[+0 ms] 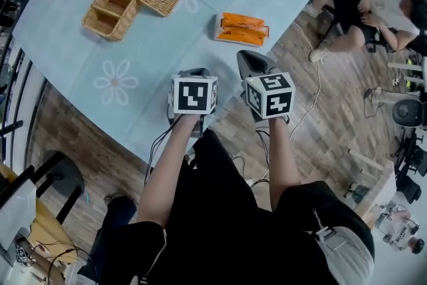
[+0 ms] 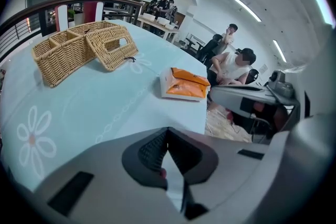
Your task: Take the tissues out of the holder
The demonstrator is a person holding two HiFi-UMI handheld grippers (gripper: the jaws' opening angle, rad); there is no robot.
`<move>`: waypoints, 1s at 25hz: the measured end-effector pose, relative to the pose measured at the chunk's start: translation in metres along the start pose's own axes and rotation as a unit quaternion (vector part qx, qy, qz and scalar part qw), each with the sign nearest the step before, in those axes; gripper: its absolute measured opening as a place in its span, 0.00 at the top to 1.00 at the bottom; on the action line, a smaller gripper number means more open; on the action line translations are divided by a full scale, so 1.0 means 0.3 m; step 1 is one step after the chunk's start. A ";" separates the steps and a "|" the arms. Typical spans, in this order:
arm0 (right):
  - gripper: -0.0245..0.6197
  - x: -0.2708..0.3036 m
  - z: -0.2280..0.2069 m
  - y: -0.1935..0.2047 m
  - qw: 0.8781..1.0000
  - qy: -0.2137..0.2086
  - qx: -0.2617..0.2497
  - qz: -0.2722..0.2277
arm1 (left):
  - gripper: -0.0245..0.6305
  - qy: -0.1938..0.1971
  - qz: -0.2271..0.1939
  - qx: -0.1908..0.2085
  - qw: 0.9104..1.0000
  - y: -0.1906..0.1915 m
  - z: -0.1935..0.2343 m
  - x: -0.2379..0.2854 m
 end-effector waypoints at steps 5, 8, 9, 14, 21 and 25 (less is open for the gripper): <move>0.94 -0.005 -0.015 0.063 0.995 0.016 0.087 0.042 | 0.95 0.002 0.001 0.008 1.000 0.006 -0.019 0.018; 0.94 -0.003 -0.028 0.085 0.990 0.035 0.118 0.067 | 0.95 0.003 0.001 0.010 1.000 0.020 -0.027 0.043; 0.94 -0.002 -0.029 0.093 0.988 0.041 0.124 0.077 | 0.94 0.003 0.004 0.008 1.000 0.023 -0.028 0.043; 0.94 0.004 -0.026 0.137 0.980 0.086 0.125 0.127 | 0.95 -0.007 0.009 0.002 1.000 0.026 -0.027 0.049; 0.94 0.014 0.005 0.190 0.975 0.092 0.135 0.153 | 0.95 -0.012 0.011 -0.003 1.000 0.065 -0.011 0.056; 0.94 0.004 0.001 0.198 0.973 0.089 0.147 0.151 | 0.95 -0.015 0.013 -0.014 1.000 0.071 0.002 0.037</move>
Point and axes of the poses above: the fingertips, and each gripper's own axes: x forward along the fingers, z to its left, y out of its underside, the point moved 5 cm from there along -x, backward along the fingers, and after that the axes turned 11 degrees about x, right-handed, at the moved point
